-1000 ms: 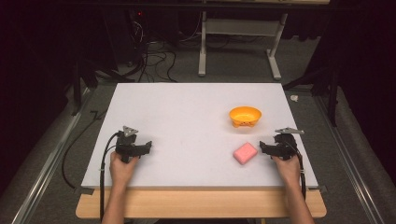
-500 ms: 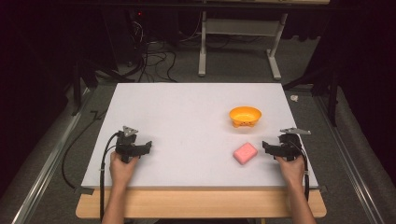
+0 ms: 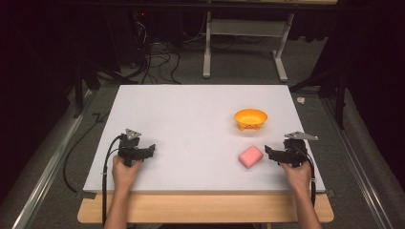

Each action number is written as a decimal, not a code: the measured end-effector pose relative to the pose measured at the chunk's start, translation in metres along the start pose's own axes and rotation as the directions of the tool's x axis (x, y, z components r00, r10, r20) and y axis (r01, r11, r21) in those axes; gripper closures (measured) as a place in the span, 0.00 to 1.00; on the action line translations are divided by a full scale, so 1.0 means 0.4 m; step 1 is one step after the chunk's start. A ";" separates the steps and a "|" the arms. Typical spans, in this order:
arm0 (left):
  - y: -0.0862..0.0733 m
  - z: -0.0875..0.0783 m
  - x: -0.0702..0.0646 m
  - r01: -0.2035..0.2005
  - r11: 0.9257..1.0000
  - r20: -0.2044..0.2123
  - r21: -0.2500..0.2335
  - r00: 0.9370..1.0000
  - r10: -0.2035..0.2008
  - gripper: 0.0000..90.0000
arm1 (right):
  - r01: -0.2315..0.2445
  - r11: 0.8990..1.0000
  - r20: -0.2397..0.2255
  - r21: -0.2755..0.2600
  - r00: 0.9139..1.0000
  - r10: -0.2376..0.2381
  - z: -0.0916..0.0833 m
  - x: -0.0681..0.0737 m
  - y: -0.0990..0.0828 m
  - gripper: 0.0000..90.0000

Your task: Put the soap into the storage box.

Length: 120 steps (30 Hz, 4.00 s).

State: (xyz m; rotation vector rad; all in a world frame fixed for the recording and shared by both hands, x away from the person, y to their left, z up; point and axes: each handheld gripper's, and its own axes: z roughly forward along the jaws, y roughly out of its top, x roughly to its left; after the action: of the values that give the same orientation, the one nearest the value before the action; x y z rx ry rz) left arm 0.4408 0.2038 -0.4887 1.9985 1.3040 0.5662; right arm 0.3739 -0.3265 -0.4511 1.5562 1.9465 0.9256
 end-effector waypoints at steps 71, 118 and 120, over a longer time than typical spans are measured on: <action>0.000 0.000 0.000 0.000 1.000 0.000 0.000 1.000 0.000 0.21 | 0.176 0.983 -0.150 0.056 0.975 -0.166 0.061 0.171 -0.016 0.13; 0.000 0.000 0.000 0.000 1.000 0.000 0.000 1.000 0.000 0.21 | 0.210 0.973 -0.140 0.094 0.971 -0.196 0.085 0.177 -0.034 0.15; 0.000 0.000 0.000 0.000 1.000 -0.001 0.000 1.000 0.000 0.21 | 0.211 0.973 -0.140 0.092 0.970 -0.197 0.084 0.177 -0.034 0.15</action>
State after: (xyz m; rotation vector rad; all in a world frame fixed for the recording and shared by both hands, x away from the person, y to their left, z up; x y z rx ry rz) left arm 0.4408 0.2038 -0.4887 1.9985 1.3043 0.5668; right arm 0.3726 -0.2525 -0.4804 1.3470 2.2328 0.8679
